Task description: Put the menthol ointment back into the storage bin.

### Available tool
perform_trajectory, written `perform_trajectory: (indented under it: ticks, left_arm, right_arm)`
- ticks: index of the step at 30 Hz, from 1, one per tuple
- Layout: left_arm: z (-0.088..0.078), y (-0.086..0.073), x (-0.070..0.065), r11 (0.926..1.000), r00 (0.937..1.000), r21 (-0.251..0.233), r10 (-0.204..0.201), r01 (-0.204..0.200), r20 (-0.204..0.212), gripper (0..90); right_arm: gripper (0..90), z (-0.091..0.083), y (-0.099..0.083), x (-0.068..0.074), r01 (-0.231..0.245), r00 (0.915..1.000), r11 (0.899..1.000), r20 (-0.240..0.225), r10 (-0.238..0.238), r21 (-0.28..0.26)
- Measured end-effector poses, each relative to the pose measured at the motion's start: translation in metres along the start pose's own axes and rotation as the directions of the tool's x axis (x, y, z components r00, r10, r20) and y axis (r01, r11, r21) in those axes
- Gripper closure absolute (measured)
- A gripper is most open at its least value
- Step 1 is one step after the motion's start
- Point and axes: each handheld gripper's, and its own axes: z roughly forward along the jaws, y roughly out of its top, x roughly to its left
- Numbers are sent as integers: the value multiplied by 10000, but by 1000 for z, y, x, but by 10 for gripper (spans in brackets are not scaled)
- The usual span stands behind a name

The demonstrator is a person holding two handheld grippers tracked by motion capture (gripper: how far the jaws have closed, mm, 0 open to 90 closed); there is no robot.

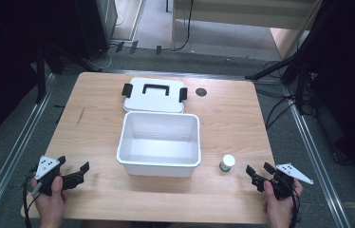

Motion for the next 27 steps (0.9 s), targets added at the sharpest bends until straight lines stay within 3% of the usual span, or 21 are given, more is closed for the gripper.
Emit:
perform_trajectory:
  ticks: [13,19,21,22,23,24,25,26,27]
  left_arm:
    - [1,1,1,9999,10000,110,-32,32,26,73]
    - [1,1,2,9998,9998,78,-199,198,96,73]
    - [1,1,2,9998,9998,66,-189,188,82,73]
    - [1,1,2,9998,9998,62,-202,202,78,73]
    - [1,1,3,9997,9997,80,-218,217,78,73]
    - [1,1,3,9997,9997,69,-247,246,83,73]
    - [1,1,3,9996,9996,65,-263,263,80,73]
    - [1,1,3,9996,9996,63,-279,278,79,73]
    - [1,1,3,9996,9996,62,-284,284,84,73]
  right_arm:
    - [209,2,1,0,27,9997,9996,-232,-21,280]
    - [215,5,3,6,498,9985,9928,-291,-468,1087]
    - [219,7,7,13,868,9961,9826,-268,-835,1645]
    - [218,8,12,19,1189,9929,9694,-280,-1156,2148]
    - [218,8,12,19,1189,9929,9694,-280,-1156,2148]
    - [217,10,18,27,1533,9882,9473,-441,-1468,2812]
    - [217,10,18,27,1533,9882,9473,-441,-1468,2812]
    - [219,12,25,34,1865,9817,9195,-295,-1880,3460]
    - [219,12,25,34,1865,9817,9195,-295,-1880,3460]
